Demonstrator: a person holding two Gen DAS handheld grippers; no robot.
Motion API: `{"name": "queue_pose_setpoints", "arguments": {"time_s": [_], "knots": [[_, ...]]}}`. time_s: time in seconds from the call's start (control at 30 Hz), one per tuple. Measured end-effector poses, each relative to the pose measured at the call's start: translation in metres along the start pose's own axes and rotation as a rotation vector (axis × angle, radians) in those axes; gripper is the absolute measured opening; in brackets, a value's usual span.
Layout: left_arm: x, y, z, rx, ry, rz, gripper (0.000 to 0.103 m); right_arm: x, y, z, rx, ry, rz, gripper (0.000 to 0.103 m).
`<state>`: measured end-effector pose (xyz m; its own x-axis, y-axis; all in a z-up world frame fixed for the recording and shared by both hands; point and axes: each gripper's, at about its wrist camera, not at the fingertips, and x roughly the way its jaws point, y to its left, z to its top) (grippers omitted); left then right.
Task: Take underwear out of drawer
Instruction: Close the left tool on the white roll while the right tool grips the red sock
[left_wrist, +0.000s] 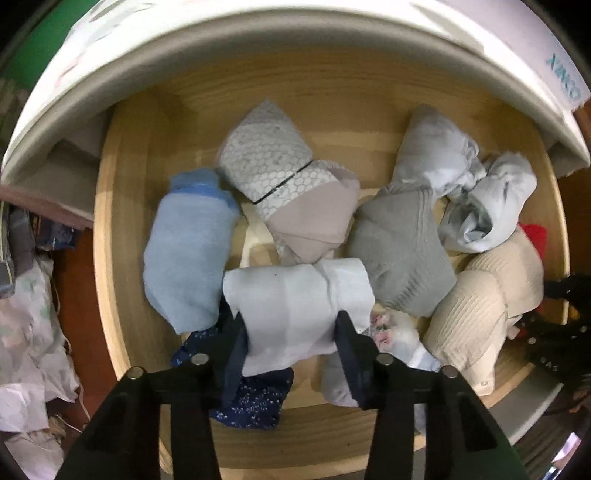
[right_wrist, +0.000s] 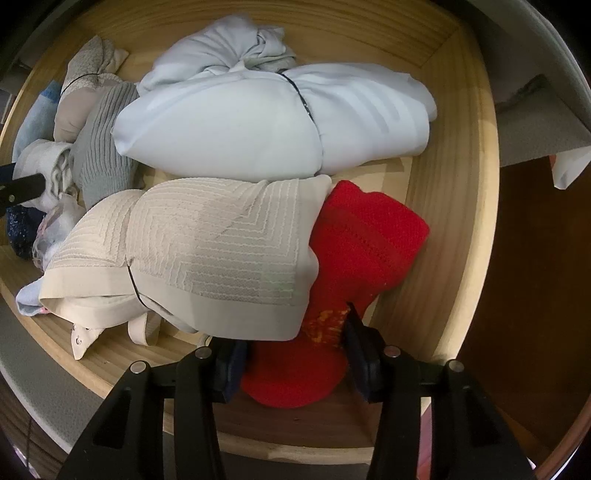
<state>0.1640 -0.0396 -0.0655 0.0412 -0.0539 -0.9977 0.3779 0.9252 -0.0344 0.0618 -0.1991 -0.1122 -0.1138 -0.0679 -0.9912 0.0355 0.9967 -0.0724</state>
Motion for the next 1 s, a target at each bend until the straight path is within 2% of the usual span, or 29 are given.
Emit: {"name": "queue_pose_setpoints", "arguments": {"time_s": [0.3, 0.33, 0.5, 0.57, 0.6, 0.73, 0.87, 1.0], "knots": [[-0.017, 0.005, -0.014, -0.06, -0.043, -0.042, 0.031, -0.01, -0.017, -0.008, 0.059, -0.044, 0.044, 0.037], [-0.018, 0.005, -0.017, -0.066, -0.045, -0.045, 0.026, -0.011, -0.019, -0.01, 0.063, -0.048, 0.048, 0.037], [-0.02, 0.01, -0.026, -0.084, -0.05, -0.05, 0.025, -0.017, -0.022, -0.014, 0.075, -0.06, 0.068, 0.035], [-0.02, 0.009, -0.031, -0.055, -0.057, -0.049, 0.025, -0.02, -0.022, -0.013, 0.065, -0.055, 0.069, 0.035], [-0.023, 0.014, -0.024, -0.066, -0.056, -0.034, 0.025, -0.02, -0.022, -0.012, 0.061, -0.055, 0.067, 0.035], [-0.021, 0.012, -0.021, -0.07, -0.044, -0.052, 0.037, -0.014, -0.024, -0.011, 0.069, -0.04, 0.075, 0.038], [-0.028, 0.011, -0.012, -0.037, -0.043, -0.014, 0.059, -0.009, -0.026, -0.007, 0.078, -0.034, 0.087, 0.04], [-0.022, 0.014, -0.004, -0.056, -0.014, -0.034, 0.064, -0.006, -0.027, -0.003, 0.066, -0.033, 0.075, 0.042]]}}
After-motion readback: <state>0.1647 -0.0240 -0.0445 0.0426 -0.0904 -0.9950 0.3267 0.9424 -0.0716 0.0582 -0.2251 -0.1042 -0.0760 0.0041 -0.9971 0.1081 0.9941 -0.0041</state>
